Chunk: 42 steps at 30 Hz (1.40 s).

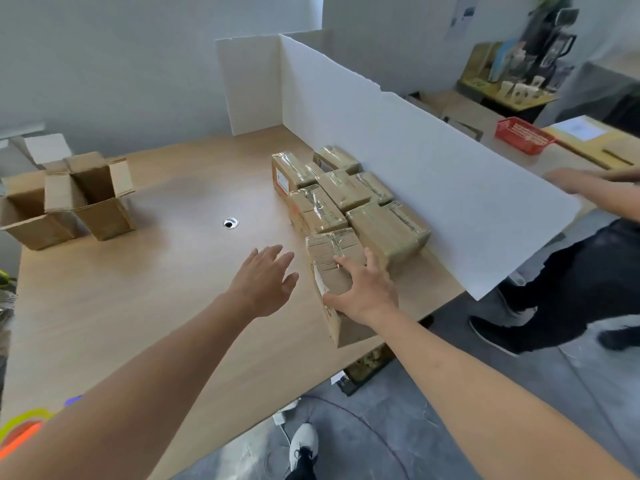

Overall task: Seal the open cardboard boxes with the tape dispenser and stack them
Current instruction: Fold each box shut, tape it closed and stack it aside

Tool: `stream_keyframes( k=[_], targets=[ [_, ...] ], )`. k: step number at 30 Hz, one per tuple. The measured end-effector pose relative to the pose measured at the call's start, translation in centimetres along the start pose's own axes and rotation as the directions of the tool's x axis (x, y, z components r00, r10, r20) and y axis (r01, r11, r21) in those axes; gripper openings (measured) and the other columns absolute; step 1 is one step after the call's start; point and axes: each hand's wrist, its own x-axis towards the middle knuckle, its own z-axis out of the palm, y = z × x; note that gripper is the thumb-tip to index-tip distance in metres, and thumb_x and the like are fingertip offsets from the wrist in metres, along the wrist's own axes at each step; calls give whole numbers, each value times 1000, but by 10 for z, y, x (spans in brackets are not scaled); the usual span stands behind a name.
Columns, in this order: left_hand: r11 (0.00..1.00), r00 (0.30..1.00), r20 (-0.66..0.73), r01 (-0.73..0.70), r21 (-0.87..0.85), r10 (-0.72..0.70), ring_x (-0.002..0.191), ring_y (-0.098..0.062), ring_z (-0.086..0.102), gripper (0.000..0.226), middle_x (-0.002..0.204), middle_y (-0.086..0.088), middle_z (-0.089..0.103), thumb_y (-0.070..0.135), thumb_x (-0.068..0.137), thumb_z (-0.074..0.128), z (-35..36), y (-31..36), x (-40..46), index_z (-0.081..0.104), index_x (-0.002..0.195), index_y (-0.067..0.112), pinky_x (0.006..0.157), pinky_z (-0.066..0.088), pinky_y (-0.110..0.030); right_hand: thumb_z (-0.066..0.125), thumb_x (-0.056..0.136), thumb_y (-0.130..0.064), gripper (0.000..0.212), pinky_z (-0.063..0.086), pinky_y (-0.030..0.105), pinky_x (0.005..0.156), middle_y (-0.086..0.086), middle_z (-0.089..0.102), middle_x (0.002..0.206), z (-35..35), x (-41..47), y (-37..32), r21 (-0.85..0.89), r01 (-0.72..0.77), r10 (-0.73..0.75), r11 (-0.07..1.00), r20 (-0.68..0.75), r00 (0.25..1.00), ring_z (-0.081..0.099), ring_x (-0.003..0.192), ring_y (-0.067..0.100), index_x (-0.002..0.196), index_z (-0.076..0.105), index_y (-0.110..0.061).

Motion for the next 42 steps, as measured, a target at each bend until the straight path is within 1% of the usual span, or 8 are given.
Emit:
stream_keyframes(
  k=[9, 17, 22, 28, 32, 34, 37, 42],
  targets=[
    [998, 992, 126, 9, -58, -1, 152, -25, 27, 54, 165, -9, 30, 44, 107, 39, 50, 9, 95, 37, 155, 20, 127, 11, -45, 57, 56, -77, 97, 35, 49, 111, -1, 6, 167, 30, 91, 50, -54, -63, 68, 997, 107, 992, 36, 139, 39, 148, 31, -56],
    [993, 982, 177, 74, -87, -58, 150, -27, 31, 51, 162, -10, 33, 43, 105, 43, 80, 14, 132, 42, 152, 20, 127, 14, -47, 54, 62, -77, 92, 33, 48, 110, -1, 1, 168, 48, 137, 77, -70, -11, 19, 997, 126, 992, 35, 137, 36, 148, 28, -56],
    [980, 970, 195, 166, -105, -143, 147, -28, 34, 49, 159, -11, 37, 40, 105, 45, 102, 30, 146, 45, 149, 19, 126, 15, -46, 54, 72, -77, 86, 30, 49, 116, 6, 2, 168, 61, 162, 95, -179, 94, -78, 979, 96, 992, 24, 144, 34, 150, 29, -51],
    [955, 955, 171, 266, -131, -242, 146, -29, 36, 50, 158, -13, 38, 37, 105, 47, 116, 51, 146, 45, 150, 17, 125, 17, -47, 54, 83, -69, 82, 23, 47, 120, 14, 21, 163, 72, 177, 116, -305, 239, -226, 922, 76, 971, 22, 147, 37, 154, 33, -34],
    [943, 947, 147, 306, -128, -287, 147, -30, 35, 50, 159, -12, 37, 37, 104, 48, 117, 60, 148, 44, 150, 17, 125, 16, -48, 53, 87, -73, 83, 26, 46, 119, 13, 25, 162, 70, 184, 124, -307, 287, -262, 907, 123, 957, 23, 147, 34, 155, 34, -30],
    [938, 943, 141, 321, -128, -303, 147, -30, 36, 50, 159, -12, 37, 38, 104, 48, 115, 63, 147, 44, 150, 18, 124, 16, -48, 49, 90, -75, 78, 30, 47, 116, 12, 28, 160, 64, 186, 121, -278, 298, -270, 913, 136, 953, 27, 145, 33, 153, 38, -30],
    [934, 938, 131, 336, -121, -321, 148, -29, 34, 52, 161, -11, 35, 41, 105, 45, 107, 67, 143, 42, 152, 20, 125, 15, -47, 46, 95, -67, 67, 35, 46, 114, 10, 31, 159, 48, 190, 115, -203, 354, -325, 913, 163, 931, 30, 143, 30, 152, 41, -32],
    [918, 925, 96, 377, -127, -367, 149, -28, 31, 54, 163, -8, 32, 44, 105, 44, 82, 67, 128, 40, 154, 23, 123, 15, -44, 44, 100, -58, 62, 25, 43, 121, 13, 32, 163, 18, 195, 91, -160, 486, -452, 859, 207, 867, 29, 150, 28, 153, 42, -28]
  ],
)
